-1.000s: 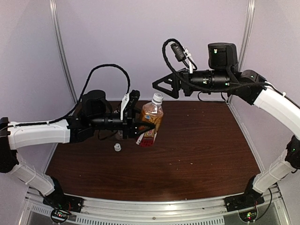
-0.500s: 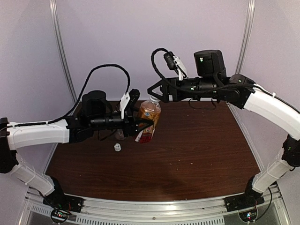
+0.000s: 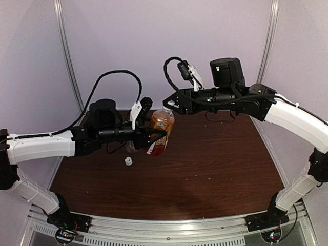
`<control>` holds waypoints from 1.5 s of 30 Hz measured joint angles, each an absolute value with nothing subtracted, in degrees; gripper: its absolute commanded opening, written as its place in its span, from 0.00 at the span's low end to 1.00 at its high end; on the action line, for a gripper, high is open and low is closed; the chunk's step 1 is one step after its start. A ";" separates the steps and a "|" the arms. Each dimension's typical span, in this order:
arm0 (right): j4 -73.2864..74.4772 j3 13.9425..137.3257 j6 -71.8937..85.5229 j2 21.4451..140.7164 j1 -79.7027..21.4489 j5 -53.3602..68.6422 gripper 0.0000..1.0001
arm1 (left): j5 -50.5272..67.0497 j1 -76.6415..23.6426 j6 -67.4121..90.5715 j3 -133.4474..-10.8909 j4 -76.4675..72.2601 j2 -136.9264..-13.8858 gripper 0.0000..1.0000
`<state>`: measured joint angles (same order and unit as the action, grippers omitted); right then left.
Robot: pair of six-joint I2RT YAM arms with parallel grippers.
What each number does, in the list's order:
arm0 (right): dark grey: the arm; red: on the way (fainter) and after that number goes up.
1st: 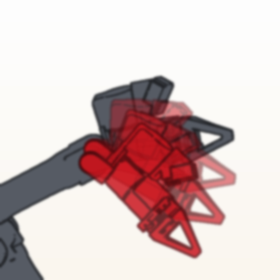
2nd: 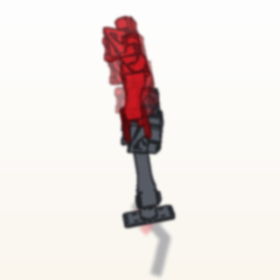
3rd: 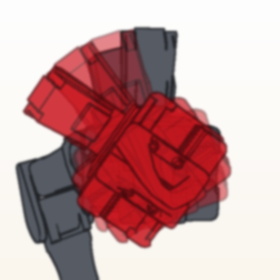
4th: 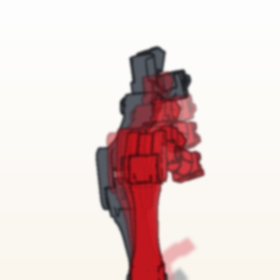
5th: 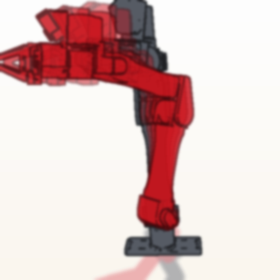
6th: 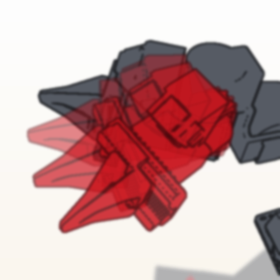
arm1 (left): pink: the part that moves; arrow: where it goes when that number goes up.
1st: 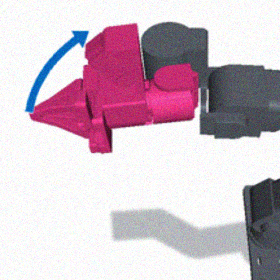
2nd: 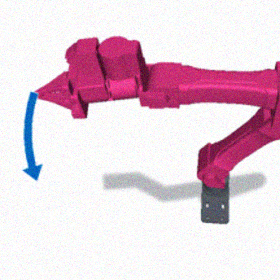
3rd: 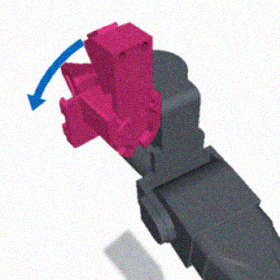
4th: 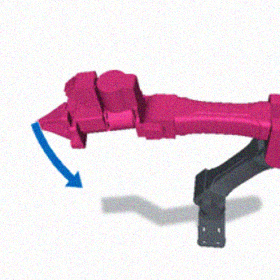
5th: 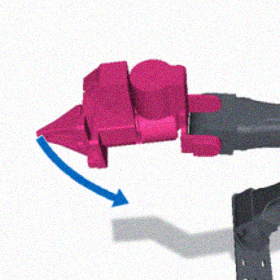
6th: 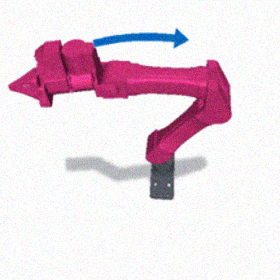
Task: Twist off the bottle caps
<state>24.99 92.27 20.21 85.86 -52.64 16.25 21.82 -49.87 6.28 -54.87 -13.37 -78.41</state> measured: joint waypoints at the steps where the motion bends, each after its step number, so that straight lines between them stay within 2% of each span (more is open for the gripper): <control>1: 24.97 92.27 20.25 85.86 -52.64 16.34 0.43 | 21.74 -49.87 6.26 -54.87 -13.37 -78.41 0.13; 9: 24.16 91.96 20.53 85.84 -52.62 17.50 0.14 | 21.08 -49.84 6.20 -54.87 -13.13 -78.39 0.13; 14: 23.75 91.59 18.06 85.62 -52.60 17.93 0.05 | 21.02 -49.84 5.89 -54.87 -12.86 -78.30 0.13; 19: 24.69 92.40 11.05 85.10 -51.90 22.15 0.03 | 23.27 -49.80 5.87 -54.43 -14.72 -77.93 0.13; 27: 30.39 96.12 -7.49 84.99 -48.75 41.65 0.03 | 34.39 -49.80 7.16 -51.72 -22.09 -77.06 0.14; 35: 42.83 107.96 -22.79 90.08 -46.09 57.36 0.03 | 47.48 -49.54 11.09 -51.11 -30.74 -77.62 0.14; 40: 43.97 108.14 -23.90 90.59 -45.52 59.57 0.03 | 49.30 -49.50 11.51 -51.09 -31.07 -78.22 0.14; 45: 37.50 99.96 -18.74 86.28 -43.31 56.97 0.05 | 47.99 -49.04 11.68 -51.09 -31.18 -78.13 0.14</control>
